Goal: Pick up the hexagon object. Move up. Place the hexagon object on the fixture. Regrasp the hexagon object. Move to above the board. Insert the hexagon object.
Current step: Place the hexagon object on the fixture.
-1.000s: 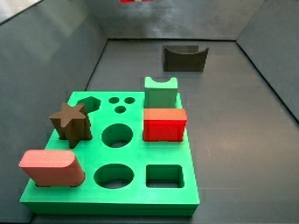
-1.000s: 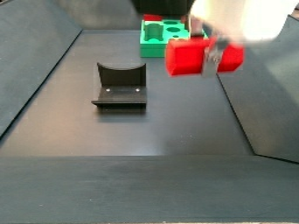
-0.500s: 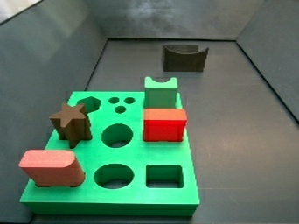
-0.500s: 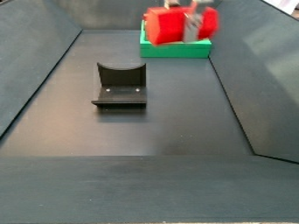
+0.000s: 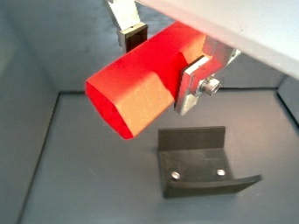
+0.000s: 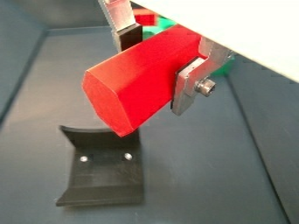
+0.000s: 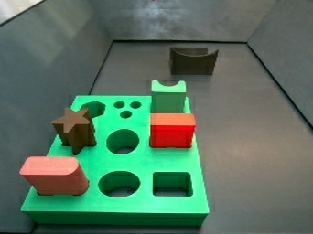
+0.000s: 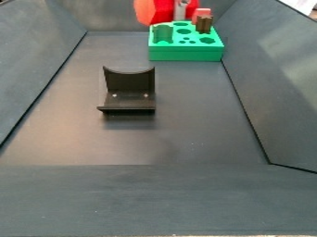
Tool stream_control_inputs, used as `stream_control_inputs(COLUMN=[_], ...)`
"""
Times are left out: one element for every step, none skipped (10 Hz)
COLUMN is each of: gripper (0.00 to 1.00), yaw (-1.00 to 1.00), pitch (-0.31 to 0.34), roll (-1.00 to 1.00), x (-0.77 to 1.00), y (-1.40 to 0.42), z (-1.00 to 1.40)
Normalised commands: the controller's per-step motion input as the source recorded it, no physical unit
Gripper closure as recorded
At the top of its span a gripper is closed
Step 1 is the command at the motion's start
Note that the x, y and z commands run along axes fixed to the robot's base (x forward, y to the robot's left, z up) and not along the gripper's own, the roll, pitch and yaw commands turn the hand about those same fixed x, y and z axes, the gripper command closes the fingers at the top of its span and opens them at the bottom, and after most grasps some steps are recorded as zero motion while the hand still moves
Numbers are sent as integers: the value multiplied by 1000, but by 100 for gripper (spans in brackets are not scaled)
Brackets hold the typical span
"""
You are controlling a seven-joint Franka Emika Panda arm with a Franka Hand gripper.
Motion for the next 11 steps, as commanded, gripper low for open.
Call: stream_control_inputs(gripper=[100,100,100,100,100,100,100,100,100,100,100], yaw=[1000,1000,1000,1000,1000,1000,914,773,680,620,567], pitch=[102,116,131,154,176,191,172,170,168,195,257], roll=[-25,-24,-22,-18,-15,-12,-1000,-1000,-1000,-1000,-1000], x=[1000,1000,1000,1000,1000,1000,756,704,656,553,408], y=[-327,-263,-207,-150,-107,-83,791,780,651,464,267], z=[78,62,51,40,28,24,-526,-509,-357,-176,-83])
